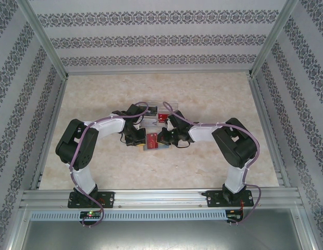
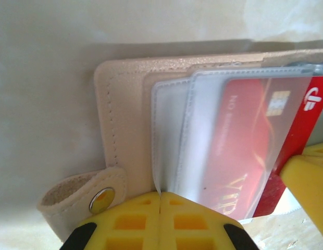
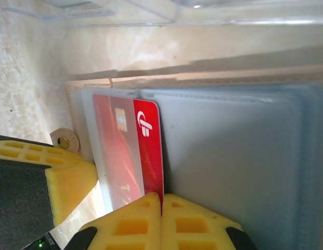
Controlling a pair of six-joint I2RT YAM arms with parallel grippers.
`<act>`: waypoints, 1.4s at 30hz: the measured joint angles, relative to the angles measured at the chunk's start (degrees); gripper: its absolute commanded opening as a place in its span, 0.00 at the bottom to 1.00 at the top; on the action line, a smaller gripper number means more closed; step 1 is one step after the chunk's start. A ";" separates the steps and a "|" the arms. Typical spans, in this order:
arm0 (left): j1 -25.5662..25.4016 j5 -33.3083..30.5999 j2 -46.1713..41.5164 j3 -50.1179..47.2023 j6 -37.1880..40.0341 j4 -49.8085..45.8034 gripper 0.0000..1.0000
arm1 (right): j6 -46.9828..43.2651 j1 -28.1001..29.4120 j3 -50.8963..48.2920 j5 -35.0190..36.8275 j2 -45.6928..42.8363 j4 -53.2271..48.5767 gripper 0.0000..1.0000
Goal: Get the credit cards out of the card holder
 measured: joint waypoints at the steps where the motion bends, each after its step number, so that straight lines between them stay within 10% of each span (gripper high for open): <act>1: 0.00 0.02 0.00 0.00 0.00 0.00 0.00 | 0.00 -0.17 -0.42 0.00 -0.28 0.07 0.04; 28: 0.00 0.00 -0.17 0.17 0.92 -0.24 0.01 | -8.02 -7.52 -3.96 0.31 -12.31 -8.13 0.03; 35: -0.42 -1.25 -0.72 0.87 0.94 -1.25 0.23 | -16.50 -7.45 3.52 5.42 -17.03 -20.68 0.00; 42: -0.22 -3.13 -8.63 2.67 0.04 -2.80 0.78 | -29.33 -5.62 16.52 14.82 -18.16 -34.84 0.00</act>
